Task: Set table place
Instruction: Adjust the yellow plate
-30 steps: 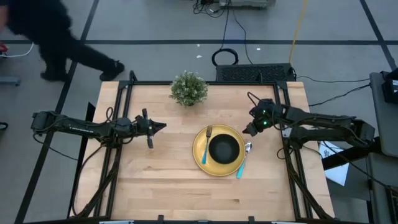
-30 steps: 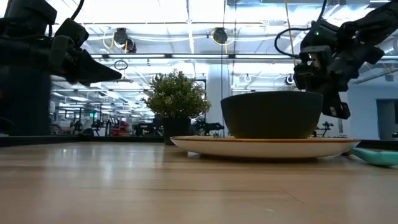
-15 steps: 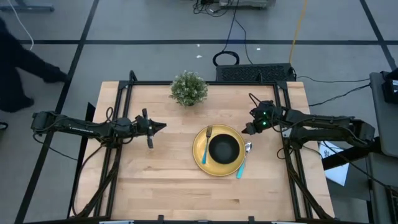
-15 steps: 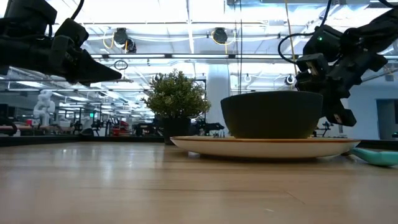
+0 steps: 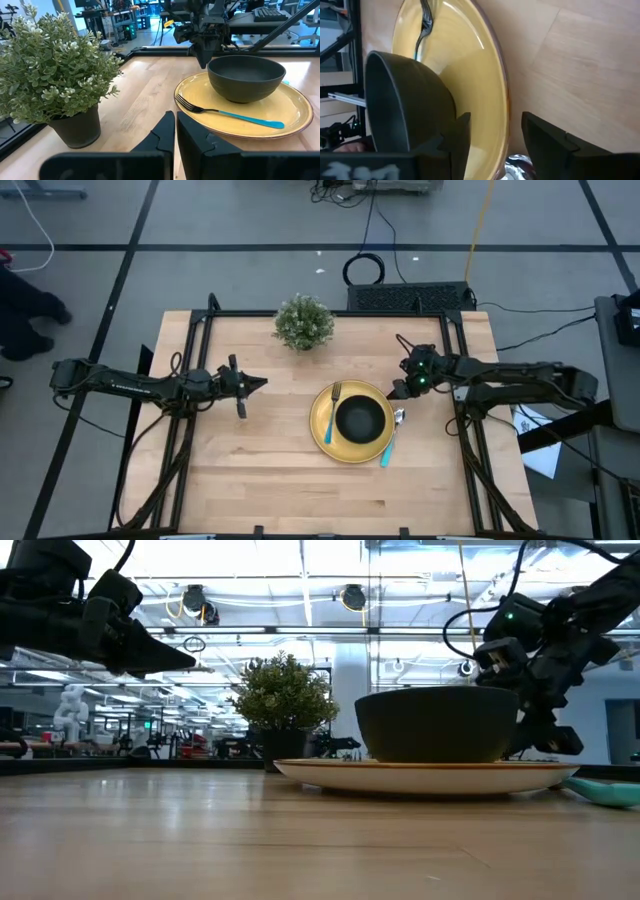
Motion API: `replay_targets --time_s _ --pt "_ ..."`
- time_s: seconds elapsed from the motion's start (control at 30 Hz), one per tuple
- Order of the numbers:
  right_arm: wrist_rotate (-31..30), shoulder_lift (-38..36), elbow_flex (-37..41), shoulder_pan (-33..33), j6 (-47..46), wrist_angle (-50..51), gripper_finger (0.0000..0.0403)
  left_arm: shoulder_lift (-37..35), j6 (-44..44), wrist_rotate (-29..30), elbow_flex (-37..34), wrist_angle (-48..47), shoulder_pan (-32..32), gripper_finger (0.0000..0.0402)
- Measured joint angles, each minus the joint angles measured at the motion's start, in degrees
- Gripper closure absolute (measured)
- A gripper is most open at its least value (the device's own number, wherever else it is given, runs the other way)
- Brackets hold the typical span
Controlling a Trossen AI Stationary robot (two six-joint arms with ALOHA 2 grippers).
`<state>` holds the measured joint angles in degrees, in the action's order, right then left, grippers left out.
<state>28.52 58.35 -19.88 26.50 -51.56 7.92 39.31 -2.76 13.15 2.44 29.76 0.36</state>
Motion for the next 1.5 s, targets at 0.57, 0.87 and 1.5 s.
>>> replay_targets --time_s 0.57,0.87,1.5 --pt "0.0 6.6 0.0 -0.6 1.7 -1.4 0.0261 0.0 0.0 0.0 0.0 0.0 0.0 0.0378" --pt "-0.1 10.0 0.0 -4.3 0.3 -6.2 0.0262 0.0 0.0 0.0 0.0 0.0 0.0 0.0378" --pt "-0.9 12.9 0.0 -4.9 0.9 -13.1 0.0389 0.0 0.0 0.0 0.0 -0.4 0.0 0.0378"
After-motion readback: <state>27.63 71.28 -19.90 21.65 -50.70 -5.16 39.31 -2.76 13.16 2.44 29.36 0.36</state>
